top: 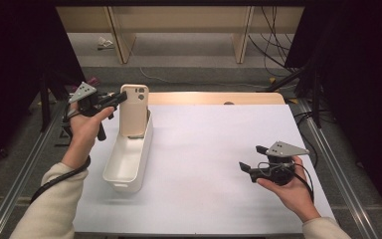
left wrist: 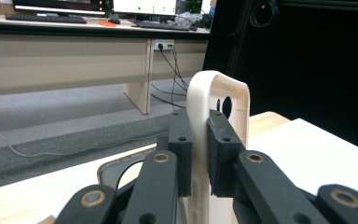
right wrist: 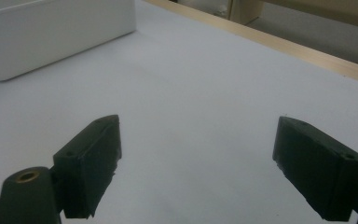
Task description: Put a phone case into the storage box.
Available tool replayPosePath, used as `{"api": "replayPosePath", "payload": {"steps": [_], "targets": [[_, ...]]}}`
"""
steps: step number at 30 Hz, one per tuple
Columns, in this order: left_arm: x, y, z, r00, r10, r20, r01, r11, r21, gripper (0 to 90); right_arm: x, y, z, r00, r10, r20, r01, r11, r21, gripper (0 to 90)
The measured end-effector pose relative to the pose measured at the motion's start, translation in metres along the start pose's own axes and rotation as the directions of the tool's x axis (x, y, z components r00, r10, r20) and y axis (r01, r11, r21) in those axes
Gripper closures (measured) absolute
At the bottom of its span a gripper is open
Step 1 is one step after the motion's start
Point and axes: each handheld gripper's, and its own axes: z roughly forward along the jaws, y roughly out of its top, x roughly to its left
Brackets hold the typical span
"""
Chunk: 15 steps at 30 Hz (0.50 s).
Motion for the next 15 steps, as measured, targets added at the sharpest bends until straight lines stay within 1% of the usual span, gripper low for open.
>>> {"api": "replayPosePath", "payload": {"steps": [9,15], "targets": [[0.0044,-0.0056,0.0057,1.0,0.002,-0.004,-0.002,0.9999,0.015,81.4,0.0003,-0.0001,0.0002,1.0,0.001,-0.002,-0.001,1.0,0.001,16.2],[0.0049,-0.0093,0.0097,1.0,0.0,-0.005,0.001,0.9997,0.024,81.4,0.0003,-0.0002,0.0003,1.0,0.002,-0.003,-0.002,1.0,0.002,16.2]]}}
